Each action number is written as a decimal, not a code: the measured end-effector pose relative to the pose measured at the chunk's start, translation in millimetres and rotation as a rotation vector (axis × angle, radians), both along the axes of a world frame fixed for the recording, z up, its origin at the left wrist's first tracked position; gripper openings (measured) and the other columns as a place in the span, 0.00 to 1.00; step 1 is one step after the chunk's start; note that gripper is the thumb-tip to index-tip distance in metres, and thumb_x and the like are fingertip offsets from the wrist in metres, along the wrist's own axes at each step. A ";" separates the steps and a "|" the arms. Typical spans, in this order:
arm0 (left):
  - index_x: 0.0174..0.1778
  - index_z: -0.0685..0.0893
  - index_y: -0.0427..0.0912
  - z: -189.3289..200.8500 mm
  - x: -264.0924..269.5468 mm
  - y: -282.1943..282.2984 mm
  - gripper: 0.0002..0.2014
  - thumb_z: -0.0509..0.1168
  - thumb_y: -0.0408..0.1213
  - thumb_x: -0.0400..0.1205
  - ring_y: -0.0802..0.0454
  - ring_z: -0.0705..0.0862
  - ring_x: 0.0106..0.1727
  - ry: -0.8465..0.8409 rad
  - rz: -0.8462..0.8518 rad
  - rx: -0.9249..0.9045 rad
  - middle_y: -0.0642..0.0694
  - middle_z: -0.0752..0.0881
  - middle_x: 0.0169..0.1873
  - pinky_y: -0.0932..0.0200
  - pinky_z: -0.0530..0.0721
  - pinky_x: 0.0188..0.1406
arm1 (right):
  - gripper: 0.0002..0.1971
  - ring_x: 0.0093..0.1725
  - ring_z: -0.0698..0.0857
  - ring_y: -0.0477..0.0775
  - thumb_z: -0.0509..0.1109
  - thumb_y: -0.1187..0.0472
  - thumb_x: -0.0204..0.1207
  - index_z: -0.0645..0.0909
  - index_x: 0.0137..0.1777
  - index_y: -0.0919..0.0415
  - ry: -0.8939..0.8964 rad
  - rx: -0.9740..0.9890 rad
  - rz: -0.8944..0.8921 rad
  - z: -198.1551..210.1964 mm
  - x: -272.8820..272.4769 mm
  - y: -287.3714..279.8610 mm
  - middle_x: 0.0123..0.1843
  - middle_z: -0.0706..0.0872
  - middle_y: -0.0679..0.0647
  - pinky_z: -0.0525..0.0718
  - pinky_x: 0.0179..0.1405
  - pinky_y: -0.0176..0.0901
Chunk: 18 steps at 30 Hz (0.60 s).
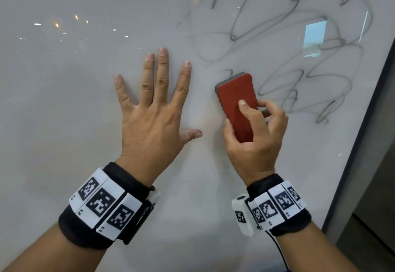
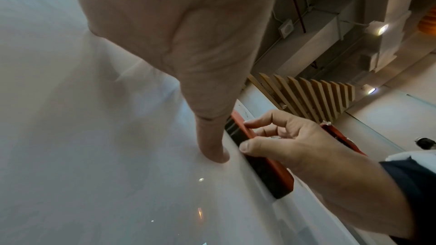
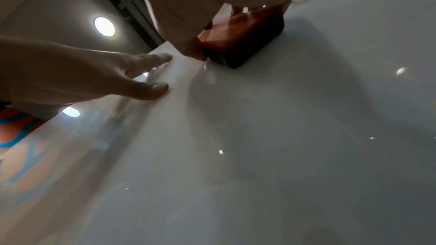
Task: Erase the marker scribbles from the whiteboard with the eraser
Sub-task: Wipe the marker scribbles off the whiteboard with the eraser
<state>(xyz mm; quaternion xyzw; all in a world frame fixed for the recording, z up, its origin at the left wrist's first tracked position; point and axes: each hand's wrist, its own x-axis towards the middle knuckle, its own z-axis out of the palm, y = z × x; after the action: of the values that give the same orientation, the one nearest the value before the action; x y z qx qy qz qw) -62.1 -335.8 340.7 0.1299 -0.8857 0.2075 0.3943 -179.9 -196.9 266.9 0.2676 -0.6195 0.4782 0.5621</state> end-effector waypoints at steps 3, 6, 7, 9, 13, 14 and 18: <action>0.88 0.41 0.47 -1.6 -3.3 -0.8 0.61 0.62 0.76 0.69 0.36 0.40 0.87 0.003 -0.007 -0.013 0.33 0.41 0.86 0.16 0.45 0.76 | 0.17 0.52 0.80 0.66 0.82 0.59 0.70 0.88 0.58 0.60 -0.035 -0.032 0.052 -4.2 11.2 -14.7 0.58 0.80 0.66 0.83 0.49 0.57; 0.88 0.40 0.46 -2.6 -5.5 0.4 0.61 0.60 0.78 0.71 0.34 0.40 0.87 0.005 -0.018 -0.014 0.33 0.41 0.86 0.15 0.43 0.75 | 0.17 0.51 0.79 0.64 0.80 0.57 0.72 0.85 0.60 0.56 0.024 0.079 0.084 -9.3 14.2 -12.1 0.60 0.77 0.61 0.84 0.46 0.57; 0.88 0.40 0.46 -2.9 -6.0 0.7 0.60 0.59 0.78 0.71 0.34 0.40 0.87 0.003 -0.024 -0.010 0.33 0.40 0.86 0.15 0.43 0.75 | 0.16 0.50 0.80 0.64 0.79 0.57 0.72 0.85 0.59 0.57 0.039 0.097 0.066 -8.4 9.2 -6.3 0.60 0.78 0.62 0.84 0.45 0.58; 0.88 0.40 0.46 -3.6 -6.3 -0.1 0.60 0.59 0.77 0.71 0.33 0.40 0.87 -0.003 -0.032 -0.007 0.33 0.40 0.86 0.14 0.43 0.74 | 0.16 0.50 0.80 0.65 0.80 0.58 0.71 0.88 0.58 0.60 0.024 0.047 0.008 -5.0 -2.3 3.6 0.58 0.81 0.66 0.83 0.47 0.58; 0.88 0.39 0.45 -4.8 -8.2 -2.4 0.59 0.57 0.78 0.72 0.32 0.40 0.87 -0.005 -0.042 -0.020 0.32 0.40 0.86 0.14 0.41 0.73 | 0.17 0.53 0.79 0.66 0.80 0.61 0.69 0.88 0.58 0.63 -0.094 -0.111 0.036 -4.7 3.5 -7.4 0.57 0.79 0.69 0.83 0.51 0.51; 0.88 0.39 0.45 -5.0 -8.4 -2.8 0.59 0.56 0.78 0.73 0.32 0.40 0.87 -0.004 -0.048 -0.022 0.32 0.40 0.86 0.14 0.41 0.73 | 0.17 0.53 0.79 0.67 0.80 0.60 0.69 0.87 0.58 0.62 -0.089 -0.091 0.062 -9.0 10.0 -13.7 0.58 0.78 0.68 0.83 0.51 0.53; 0.88 0.38 0.45 -6.4 -9.0 -3.0 0.57 0.54 0.78 0.74 0.31 0.39 0.86 -0.003 -0.072 -0.018 0.32 0.39 0.86 0.14 0.40 0.73 | 0.17 0.52 0.78 0.64 0.79 0.57 0.73 0.84 0.61 0.56 -0.002 0.093 0.072 -17.8 11.8 -4.8 0.60 0.77 0.62 0.83 0.46 0.60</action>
<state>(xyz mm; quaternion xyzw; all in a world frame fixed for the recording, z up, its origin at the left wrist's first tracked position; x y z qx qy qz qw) -71.1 -338.8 334.3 0.0938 -0.8885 0.2015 0.4014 -168.1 -201.7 249.1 0.3152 -0.6314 0.4692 0.5310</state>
